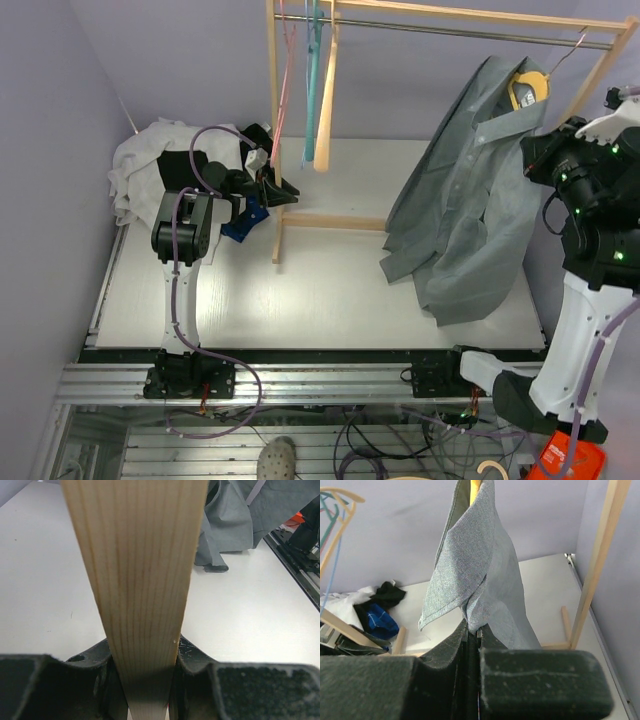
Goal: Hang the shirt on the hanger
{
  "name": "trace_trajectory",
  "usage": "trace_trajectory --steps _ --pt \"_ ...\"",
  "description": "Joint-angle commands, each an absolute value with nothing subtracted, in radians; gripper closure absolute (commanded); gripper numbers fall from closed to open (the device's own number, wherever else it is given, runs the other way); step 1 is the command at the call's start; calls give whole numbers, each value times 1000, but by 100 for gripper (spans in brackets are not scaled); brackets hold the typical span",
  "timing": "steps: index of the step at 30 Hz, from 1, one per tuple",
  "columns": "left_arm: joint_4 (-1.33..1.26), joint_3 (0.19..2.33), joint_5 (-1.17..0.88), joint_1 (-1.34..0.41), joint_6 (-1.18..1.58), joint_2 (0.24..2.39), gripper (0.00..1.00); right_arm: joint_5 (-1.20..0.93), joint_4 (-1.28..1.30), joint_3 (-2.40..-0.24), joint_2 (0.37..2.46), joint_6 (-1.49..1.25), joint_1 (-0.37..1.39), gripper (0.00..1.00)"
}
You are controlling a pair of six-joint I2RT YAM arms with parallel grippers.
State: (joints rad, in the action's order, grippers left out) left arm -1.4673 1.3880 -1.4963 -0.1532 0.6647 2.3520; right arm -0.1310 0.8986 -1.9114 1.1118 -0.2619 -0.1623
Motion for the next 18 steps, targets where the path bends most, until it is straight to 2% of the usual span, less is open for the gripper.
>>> trace_trajectory --steps 1,18 --pt "-1724 1371 -1496 -147 709 2352 93 -108 795 -1933 1145 -284 -159 100" --pt "-1724 1365 -1500 -147 707 2353 93 -76 773 -2035 1237 -242 -160 100"
